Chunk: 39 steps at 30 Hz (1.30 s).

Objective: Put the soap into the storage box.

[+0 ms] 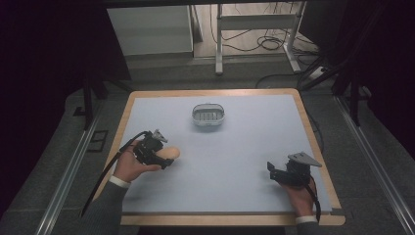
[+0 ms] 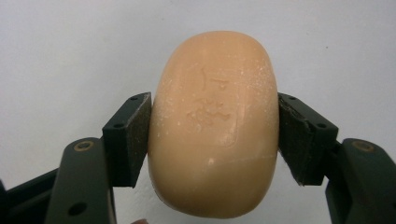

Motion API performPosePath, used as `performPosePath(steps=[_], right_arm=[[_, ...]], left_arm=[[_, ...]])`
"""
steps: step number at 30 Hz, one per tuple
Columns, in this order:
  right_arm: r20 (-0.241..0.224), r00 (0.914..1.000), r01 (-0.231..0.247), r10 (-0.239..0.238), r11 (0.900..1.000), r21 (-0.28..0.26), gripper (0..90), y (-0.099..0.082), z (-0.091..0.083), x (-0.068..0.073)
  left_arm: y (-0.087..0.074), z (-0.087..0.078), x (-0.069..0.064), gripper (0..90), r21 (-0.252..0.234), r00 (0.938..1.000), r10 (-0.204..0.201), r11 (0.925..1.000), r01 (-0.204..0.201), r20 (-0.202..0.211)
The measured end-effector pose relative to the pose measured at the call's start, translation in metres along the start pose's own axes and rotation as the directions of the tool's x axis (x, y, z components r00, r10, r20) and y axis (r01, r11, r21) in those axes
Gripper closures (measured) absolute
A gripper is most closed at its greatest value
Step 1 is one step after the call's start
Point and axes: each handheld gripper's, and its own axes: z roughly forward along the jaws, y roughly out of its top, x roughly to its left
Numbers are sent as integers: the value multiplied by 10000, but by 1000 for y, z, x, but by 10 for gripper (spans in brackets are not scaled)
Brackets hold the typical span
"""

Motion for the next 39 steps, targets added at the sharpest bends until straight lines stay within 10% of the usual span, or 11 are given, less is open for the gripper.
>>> performPosePath(steps=[39], right_arm=[[63,10000,-41,41,9999,129,98,0,1,0]], left_arm=[[26,6,20,329,-118,9995,-308,9995,307,-104]])
